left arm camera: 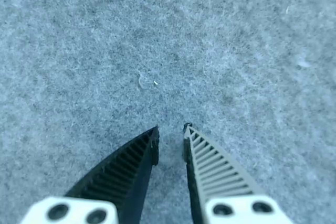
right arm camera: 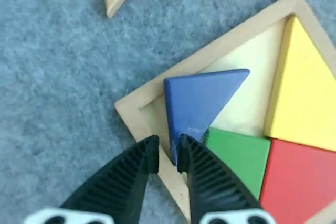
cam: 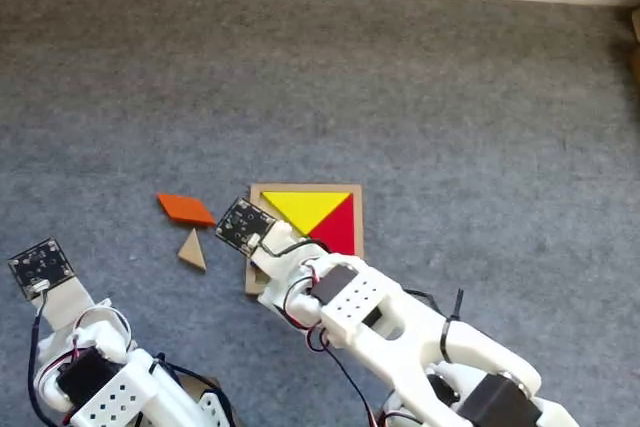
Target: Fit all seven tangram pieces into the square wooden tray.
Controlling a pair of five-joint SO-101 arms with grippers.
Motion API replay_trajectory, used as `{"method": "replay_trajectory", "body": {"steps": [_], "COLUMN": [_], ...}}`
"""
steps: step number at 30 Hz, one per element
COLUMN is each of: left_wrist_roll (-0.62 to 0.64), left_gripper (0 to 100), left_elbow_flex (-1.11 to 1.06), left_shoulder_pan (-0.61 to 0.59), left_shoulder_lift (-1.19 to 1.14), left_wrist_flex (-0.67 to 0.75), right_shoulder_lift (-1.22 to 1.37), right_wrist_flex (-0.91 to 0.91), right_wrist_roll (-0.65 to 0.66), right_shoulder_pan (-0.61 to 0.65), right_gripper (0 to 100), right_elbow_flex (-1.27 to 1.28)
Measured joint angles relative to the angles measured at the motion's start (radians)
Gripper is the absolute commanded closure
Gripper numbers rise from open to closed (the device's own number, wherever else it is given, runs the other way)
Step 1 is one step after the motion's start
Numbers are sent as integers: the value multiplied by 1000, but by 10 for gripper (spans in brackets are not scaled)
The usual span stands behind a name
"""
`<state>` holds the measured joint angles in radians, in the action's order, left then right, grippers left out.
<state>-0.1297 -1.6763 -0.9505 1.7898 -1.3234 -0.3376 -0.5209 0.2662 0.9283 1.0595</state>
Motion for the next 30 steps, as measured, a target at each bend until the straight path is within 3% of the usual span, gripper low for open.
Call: {"method": "replay_trajectory", "body": {"steps": [8,14,21,25,30], "left_wrist_roll": [0,0,0,0,0], "left_gripper": [909,909,909,909,909], "left_elbow_flex": [0,0,0,0,0], "left_shoulder_pan": [0,0,0,0,0], "left_shoulder_lift": [0,0,0,0,0], "left_wrist_flex": [0,0,0,0,0], "right_shoulder_lift": [-198,-157,130,227,230], "right_wrist_flex": [5,282,545,569,439], "right_wrist_roll": [-6,-143,-216,-203,-126], "right_shoulder_pan": [-61,-64,-64,-63,-63], "right_gripper": [936,935,933,935,935], "right_elbow_flex": [8,8,8,-11,-64]}}
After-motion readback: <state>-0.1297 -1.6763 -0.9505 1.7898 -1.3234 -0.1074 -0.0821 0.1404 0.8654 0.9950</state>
